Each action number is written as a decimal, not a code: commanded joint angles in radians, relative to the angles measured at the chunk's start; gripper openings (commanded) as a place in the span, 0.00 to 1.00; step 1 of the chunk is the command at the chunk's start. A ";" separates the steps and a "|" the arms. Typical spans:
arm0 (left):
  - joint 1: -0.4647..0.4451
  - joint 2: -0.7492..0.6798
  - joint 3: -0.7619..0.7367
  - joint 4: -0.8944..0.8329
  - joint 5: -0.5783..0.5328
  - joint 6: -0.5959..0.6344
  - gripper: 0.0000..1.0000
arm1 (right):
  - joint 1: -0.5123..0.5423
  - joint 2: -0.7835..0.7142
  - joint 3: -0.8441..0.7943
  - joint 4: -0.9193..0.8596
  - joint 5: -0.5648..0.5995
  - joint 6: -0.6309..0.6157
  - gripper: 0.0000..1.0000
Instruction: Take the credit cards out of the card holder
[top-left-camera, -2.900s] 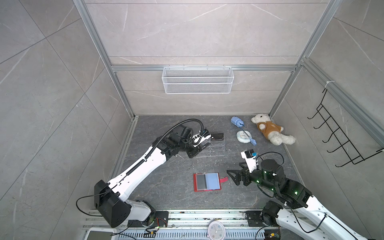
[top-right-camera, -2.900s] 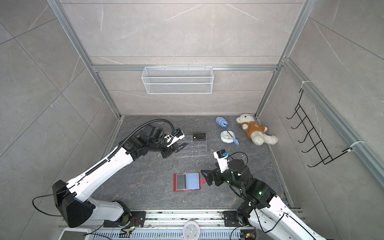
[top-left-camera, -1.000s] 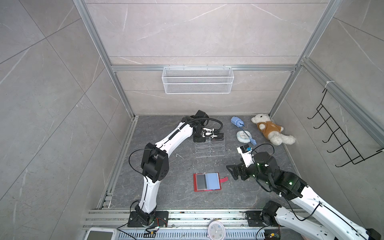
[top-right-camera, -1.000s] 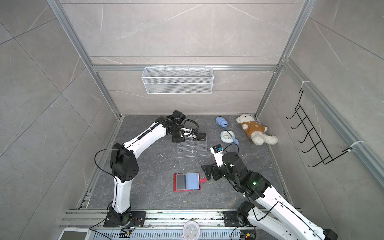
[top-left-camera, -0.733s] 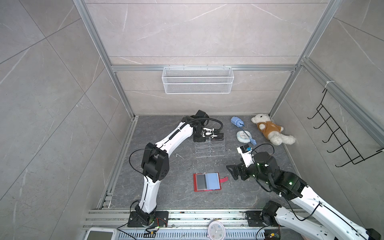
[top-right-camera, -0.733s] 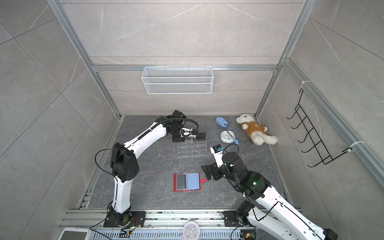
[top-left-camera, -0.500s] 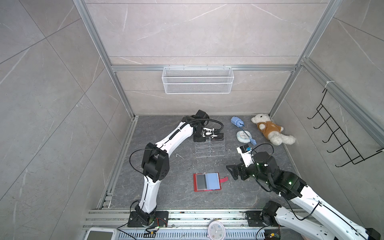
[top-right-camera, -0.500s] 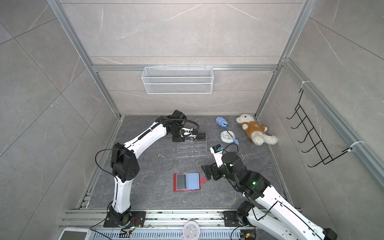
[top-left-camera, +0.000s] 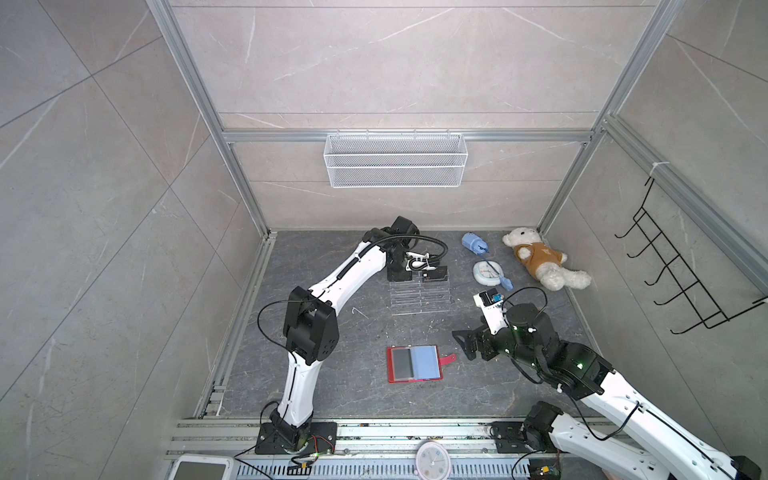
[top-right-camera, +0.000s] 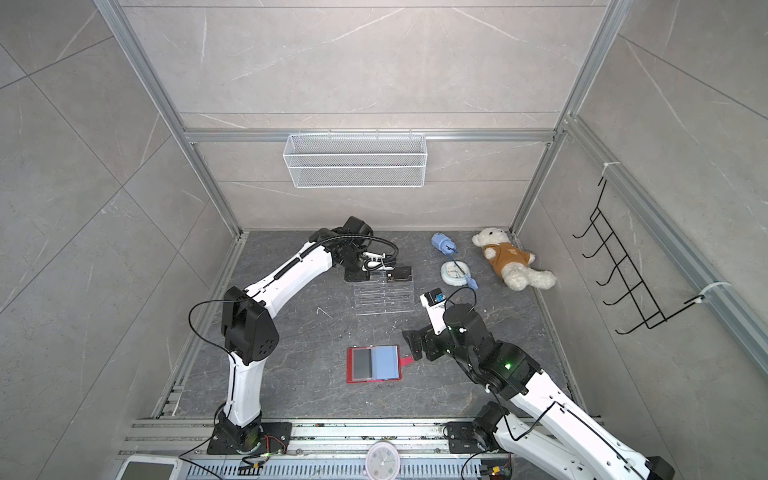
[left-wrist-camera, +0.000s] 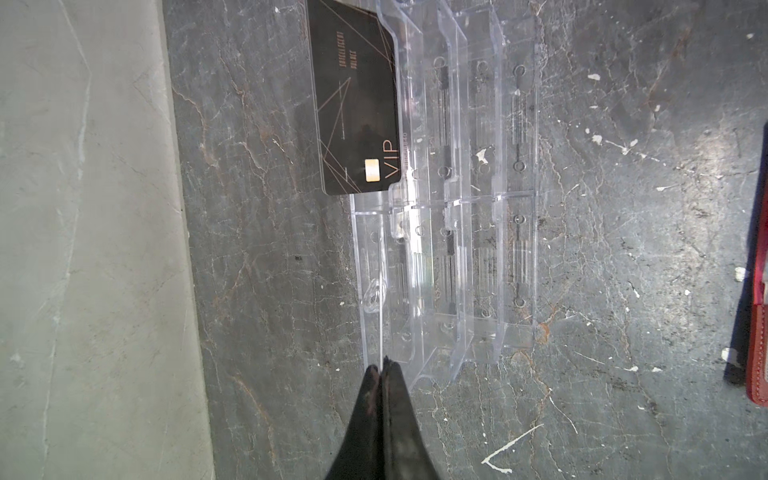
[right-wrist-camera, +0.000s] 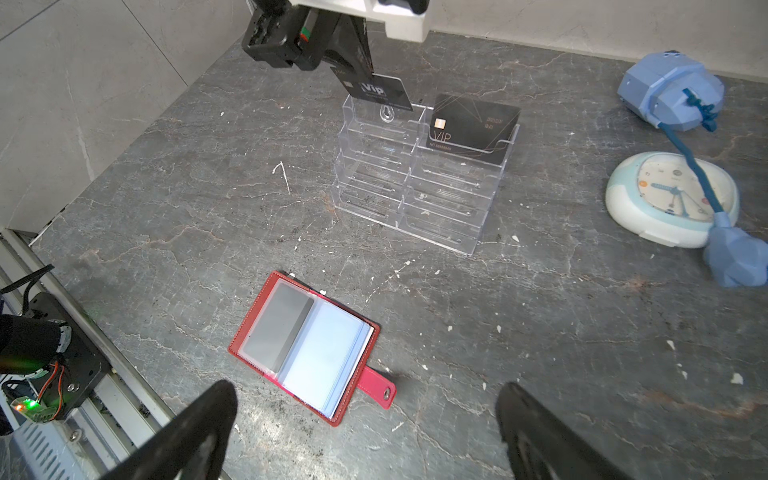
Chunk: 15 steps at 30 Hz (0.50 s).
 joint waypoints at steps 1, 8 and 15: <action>-0.007 -0.031 0.024 -0.034 -0.011 -0.025 0.00 | -0.001 0.004 0.004 0.004 0.005 -0.004 1.00; -0.006 0.009 0.044 -0.035 -0.020 -0.025 0.00 | -0.001 0.008 0.006 0.003 0.000 -0.004 1.00; -0.005 0.052 0.067 -0.028 -0.027 -0.023 0.00 | -0.001 0.009 0.001 0.004 -0.002 -0.002 1.00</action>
